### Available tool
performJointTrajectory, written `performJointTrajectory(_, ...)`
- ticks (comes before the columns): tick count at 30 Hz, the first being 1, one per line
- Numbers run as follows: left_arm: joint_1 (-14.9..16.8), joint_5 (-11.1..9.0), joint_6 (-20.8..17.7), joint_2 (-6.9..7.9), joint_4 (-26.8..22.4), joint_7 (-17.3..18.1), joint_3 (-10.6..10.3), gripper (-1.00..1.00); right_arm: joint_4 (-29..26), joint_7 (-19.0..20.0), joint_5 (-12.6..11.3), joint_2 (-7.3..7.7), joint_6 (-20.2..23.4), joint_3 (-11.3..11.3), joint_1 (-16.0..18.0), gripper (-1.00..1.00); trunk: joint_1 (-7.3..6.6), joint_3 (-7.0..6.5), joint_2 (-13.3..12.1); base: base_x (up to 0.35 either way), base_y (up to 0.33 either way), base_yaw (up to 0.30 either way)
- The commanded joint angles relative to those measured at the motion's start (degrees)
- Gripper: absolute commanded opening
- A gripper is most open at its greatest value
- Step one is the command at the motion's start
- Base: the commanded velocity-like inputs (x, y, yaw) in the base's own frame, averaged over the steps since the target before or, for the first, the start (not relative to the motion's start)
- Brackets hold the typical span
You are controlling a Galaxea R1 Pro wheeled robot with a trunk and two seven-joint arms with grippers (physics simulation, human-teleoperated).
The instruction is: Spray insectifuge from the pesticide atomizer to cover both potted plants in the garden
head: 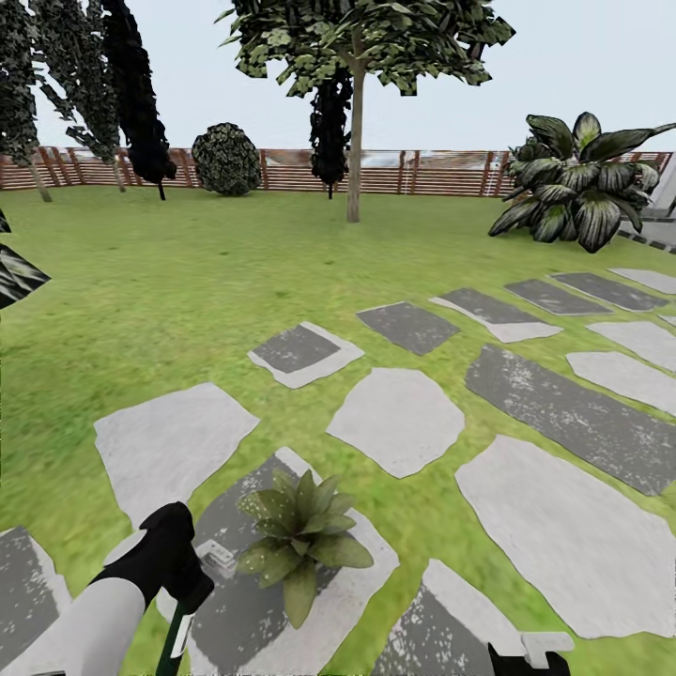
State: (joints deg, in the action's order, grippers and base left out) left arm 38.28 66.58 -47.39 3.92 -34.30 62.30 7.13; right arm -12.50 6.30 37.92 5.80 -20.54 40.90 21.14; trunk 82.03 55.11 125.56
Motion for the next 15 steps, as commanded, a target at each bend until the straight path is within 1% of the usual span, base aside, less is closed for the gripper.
performJointTrajectory(1,0.04,0.48,-0.34,-0.09,-0.07,0.51,0.26,-1.00,0.02,0.45,0.12,0.00,-0.20,0.50,0.04,1.00,-0.02,0.05,0.03,-0.026,-0.259,0.123)
performJointTrajectory(5,-0.01,0.41,-0.34,-0.21,-0.06,0.47,0.27,-1.00,0.03,0.45,0.14,-0.07,-0.20,0.47,0.04,1.00,-0.02,0.05,0.03,0.045,-0.267,0.236)
performJointTrajectory(10,0.27,0.52,-0.34,-0.24,-0.14,0.53,0.18,-1.00,0.02,0.46,0.14,-0.05,-0.20,0.46,0.04,1.00,-0.02,0.05,0.03,0.114,-0.259,0.275)
performJointTrajectory(13,0.51,0.66,-0.40,-0.28,-0.14,0.54,0.17,-1.00,0.02,0.46,0.14,-0.05,-0.20,0.48,0.04,1.00,-0.02,0.05,0.03,0.049,-0.077,0.270)
performJointTrajectory(15,0.70,0.79,-0.62,-0.34,-0.18,0.57,0.12,-1.00,0.02,0.46,0.11,-0.02,-0.20,0.49,0.04,1.00,-0.02,0.05,0.03,0.010,-0.016,0.131)
